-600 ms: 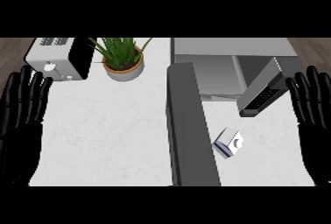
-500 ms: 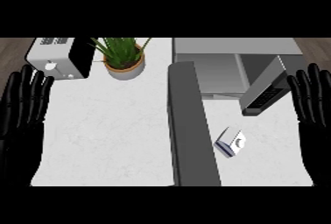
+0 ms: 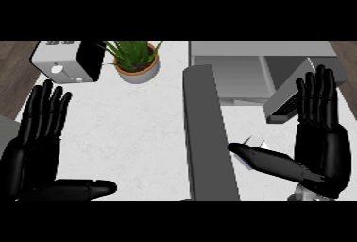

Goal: Pick up the milk, place it into the microwave and close the microwave

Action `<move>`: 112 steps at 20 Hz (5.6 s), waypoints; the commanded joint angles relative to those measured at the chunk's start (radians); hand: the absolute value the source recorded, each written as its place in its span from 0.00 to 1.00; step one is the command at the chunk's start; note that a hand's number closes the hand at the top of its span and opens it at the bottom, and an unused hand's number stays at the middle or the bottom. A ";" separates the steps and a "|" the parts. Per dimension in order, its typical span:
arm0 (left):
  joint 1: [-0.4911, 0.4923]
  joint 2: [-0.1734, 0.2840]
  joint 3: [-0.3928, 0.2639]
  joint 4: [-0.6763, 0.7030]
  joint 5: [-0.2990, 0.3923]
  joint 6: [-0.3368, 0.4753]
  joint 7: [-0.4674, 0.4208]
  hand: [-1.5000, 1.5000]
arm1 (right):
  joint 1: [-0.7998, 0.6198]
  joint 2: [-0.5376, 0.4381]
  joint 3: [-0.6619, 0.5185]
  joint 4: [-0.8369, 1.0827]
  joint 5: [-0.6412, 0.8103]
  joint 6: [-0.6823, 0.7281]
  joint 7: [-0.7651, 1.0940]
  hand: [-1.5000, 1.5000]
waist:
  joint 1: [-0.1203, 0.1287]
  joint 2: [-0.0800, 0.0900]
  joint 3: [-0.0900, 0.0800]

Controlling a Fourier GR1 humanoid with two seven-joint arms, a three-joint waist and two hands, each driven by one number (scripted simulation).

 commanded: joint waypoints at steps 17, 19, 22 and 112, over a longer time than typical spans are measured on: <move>0.237 -0.011 -0.069 -0.182 0.006 -0.013 -0.013 0.00 | 0.160 0.010 0.027 0.264 -0.096 -0.096 -0.256 0.00 | -0.001 0.002 0.003; 0.303 -0.042 -0.186 -0.199 -0.071 0.033 -0.046 0.00 | 0.219 0.010 0.048 0.283 -0.085 -0.122 -0.297 0.00 | -0.002 0.001 0.003; 0.305 -0.042 -0.200 -0.198 -0.095 0.030 -0.041 0.00 | 0.211 -0.011 -0.031 0.304 -0.119 -0.067 -0.275 0.00 | -0.004 0.001 0.003; 0.421 0.074 -0.037 -0.232 0.155 -0.090 -0.069 0.00 | -0.772 -0.186 -0.267 1.657 -0.057 -0.014 -0.706 1.00 | 0.055 0.025 0.005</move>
